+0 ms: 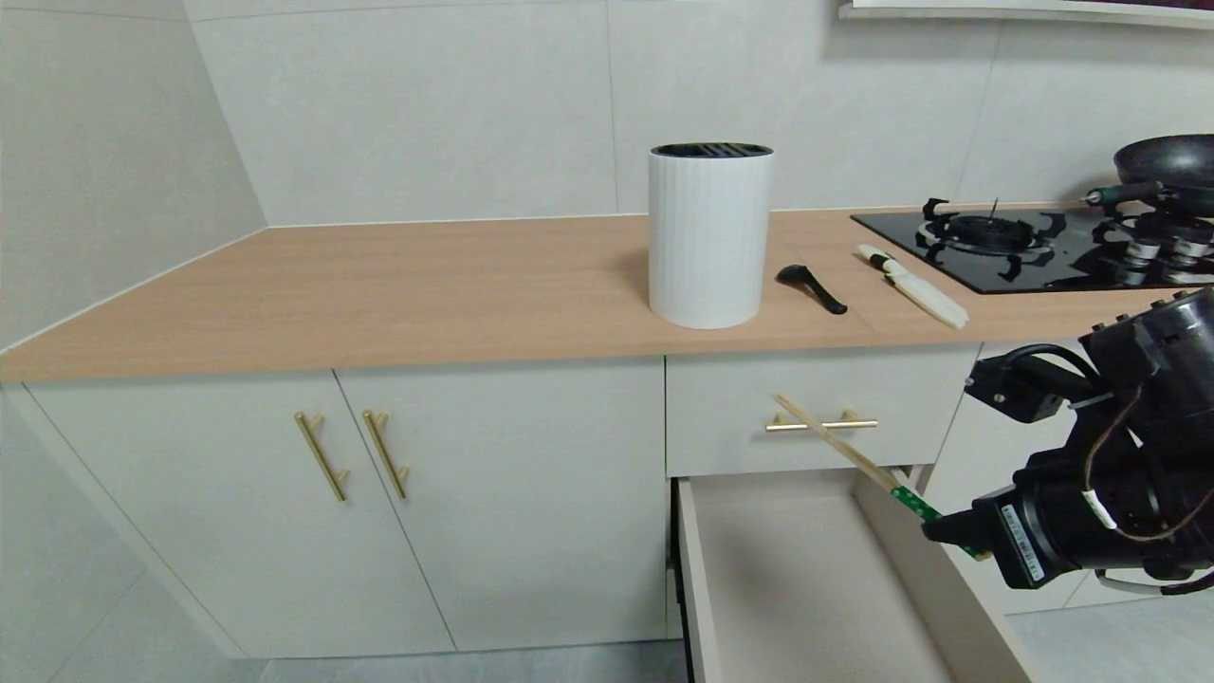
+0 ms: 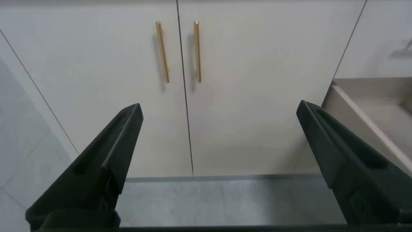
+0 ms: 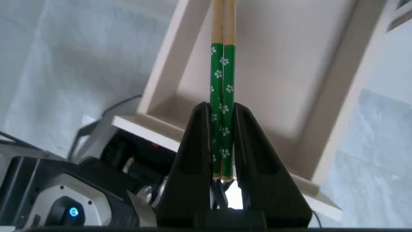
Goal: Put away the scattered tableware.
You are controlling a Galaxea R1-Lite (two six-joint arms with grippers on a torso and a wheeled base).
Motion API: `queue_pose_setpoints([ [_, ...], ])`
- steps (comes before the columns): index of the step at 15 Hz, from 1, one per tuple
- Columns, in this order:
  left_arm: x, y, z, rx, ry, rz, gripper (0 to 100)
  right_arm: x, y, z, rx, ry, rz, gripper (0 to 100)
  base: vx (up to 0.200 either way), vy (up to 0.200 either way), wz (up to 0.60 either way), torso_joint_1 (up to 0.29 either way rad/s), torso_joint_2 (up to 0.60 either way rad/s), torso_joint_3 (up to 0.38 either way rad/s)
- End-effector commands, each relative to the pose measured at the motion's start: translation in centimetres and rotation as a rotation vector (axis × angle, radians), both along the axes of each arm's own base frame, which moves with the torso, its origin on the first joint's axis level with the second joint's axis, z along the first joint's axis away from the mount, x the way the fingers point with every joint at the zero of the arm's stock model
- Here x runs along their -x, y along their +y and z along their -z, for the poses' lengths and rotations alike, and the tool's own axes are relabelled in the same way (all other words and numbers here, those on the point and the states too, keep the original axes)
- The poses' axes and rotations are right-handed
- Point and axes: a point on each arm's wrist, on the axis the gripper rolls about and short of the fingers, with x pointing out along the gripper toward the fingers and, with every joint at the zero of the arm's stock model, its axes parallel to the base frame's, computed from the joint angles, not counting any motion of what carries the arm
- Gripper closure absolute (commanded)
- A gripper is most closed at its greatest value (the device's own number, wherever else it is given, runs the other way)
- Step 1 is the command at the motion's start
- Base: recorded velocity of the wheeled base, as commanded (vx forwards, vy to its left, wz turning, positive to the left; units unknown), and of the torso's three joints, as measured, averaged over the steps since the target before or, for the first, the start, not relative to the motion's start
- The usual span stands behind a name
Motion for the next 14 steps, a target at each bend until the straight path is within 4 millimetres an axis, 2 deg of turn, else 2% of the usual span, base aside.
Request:
queue_pose_setpoints([
  [1,0.0,0.0,0.0,0.001,0.0,-0.001,0,-0.4,0.4,0.8,0.016,0.031,-0.01,100,0.0,0.0,0.0,-0.168,0.47,0.286],
  [9,0.0,0.0,0.0,0.001,0.0,-0.001,0,-0.8,1.3,2.3,0.041,0.08,-0.036,100,0.0,0.0,0.0,-0.138,0.45,0.302],
  [14,0.0,0.0,0.0,0.001,0.0,-0.001,0,-1.4,1.6,3.1,0.054,0.108,-0.037,100,0.0,0.0,0.0,-0.02,0.08,0.058],
])
